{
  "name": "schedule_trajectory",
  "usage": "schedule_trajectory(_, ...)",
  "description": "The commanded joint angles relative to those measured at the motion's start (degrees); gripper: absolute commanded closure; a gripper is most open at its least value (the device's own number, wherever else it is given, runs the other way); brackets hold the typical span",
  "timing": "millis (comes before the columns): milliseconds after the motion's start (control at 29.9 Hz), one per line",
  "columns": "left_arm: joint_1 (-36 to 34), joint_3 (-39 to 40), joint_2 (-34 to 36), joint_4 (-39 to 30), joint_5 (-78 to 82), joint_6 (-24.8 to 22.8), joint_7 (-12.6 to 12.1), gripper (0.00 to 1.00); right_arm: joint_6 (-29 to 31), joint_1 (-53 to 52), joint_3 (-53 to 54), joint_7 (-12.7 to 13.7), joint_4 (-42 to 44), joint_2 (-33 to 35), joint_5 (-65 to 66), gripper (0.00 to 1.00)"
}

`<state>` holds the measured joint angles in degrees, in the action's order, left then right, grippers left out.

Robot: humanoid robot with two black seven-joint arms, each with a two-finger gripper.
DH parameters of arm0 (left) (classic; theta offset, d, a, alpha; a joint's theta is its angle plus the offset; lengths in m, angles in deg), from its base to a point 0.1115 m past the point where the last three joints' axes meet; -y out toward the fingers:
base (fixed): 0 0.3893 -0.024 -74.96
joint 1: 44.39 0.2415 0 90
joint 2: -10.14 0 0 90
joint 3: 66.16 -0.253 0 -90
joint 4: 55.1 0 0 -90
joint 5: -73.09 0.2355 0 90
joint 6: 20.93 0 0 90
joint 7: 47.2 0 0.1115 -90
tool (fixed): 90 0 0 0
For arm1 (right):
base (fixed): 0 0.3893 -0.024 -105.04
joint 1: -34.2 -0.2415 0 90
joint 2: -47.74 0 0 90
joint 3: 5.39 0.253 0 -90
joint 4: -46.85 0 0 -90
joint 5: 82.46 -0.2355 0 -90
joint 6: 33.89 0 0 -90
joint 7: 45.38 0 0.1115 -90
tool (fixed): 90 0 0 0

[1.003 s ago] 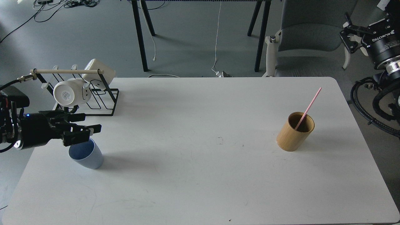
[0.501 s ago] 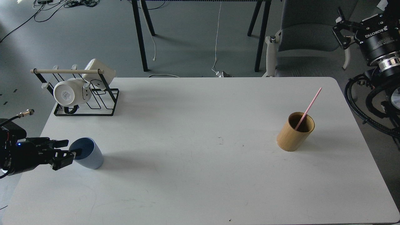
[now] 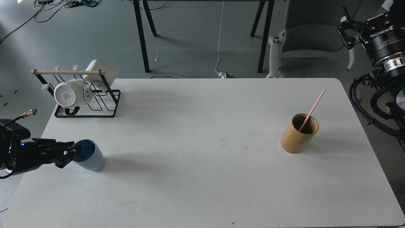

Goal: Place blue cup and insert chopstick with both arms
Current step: 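Grasp the light blue cup with the left gripper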

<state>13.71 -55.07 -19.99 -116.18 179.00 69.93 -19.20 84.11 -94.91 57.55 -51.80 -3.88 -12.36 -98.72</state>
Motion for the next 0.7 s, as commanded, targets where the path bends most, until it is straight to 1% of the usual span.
schedule_trajectory(0,0.0,0.0,-0.8,0.0,1.2,-0.2,0.0,0.90,0.0,0.0,0.1,0.0,0.0,0.2,0.0,0.00)
schedule_trajectory(67,0.0,0.0,-1.0,0.0,2.0,-0.2,0.0,0.96,0.0,0.0,0.3,0.0,0.0,0.2,0.0,0.00)
schedule_trajectory(134,-0.2,0.1,-0.9,0.0,2.4,-0.2,0.0,1.00,0.0,0.0,0.3,0.0,0.0,0.3,0.0,0.00)
schedule_trajectory(267,-2.2,0.2,-0.8,-1.1,2.5,-0.2,0.0,1.00,0.0,0.0,0.3,0.0,0.0,0.3,0.0,0.00)
schedule_trajectory(401,-4.9,0.1,0.2,-4.9,2.7,-0.9,0.0,1.00,0.0,-0.3,0.3,0.0,0.1,0.4,0.0,0.00)
schedule_trajectory(435,-5.9,0.1,0.6,-6.4,2.9,-1.9,0.0,1.00,0.0,-0.7,0.5,0.1,0.4,0.4,0.1,0.00)
schedule_trajectory(501,-8.3,0.2,1.0,-11.4,4.5,-5.8,0.0,1.00,0.0,-2.2,0.6,0.1,0.9,0.5,0.1,0.00)
schedule_trajectory(568,-12.4,0.2,0.6,-17.5,7.7,-11.6,0.0,1.00,0.0,-5.2,0.5,0.1,0.8,1.0,0.1,0.00)
schedule_trajectory(669,-18.0,0.2,-1.3,-24.0,11.5,-19.4,0.0,1.00,0.0,-8.9,-0.1,0.2,0.9,2.9,0.1,0.00)
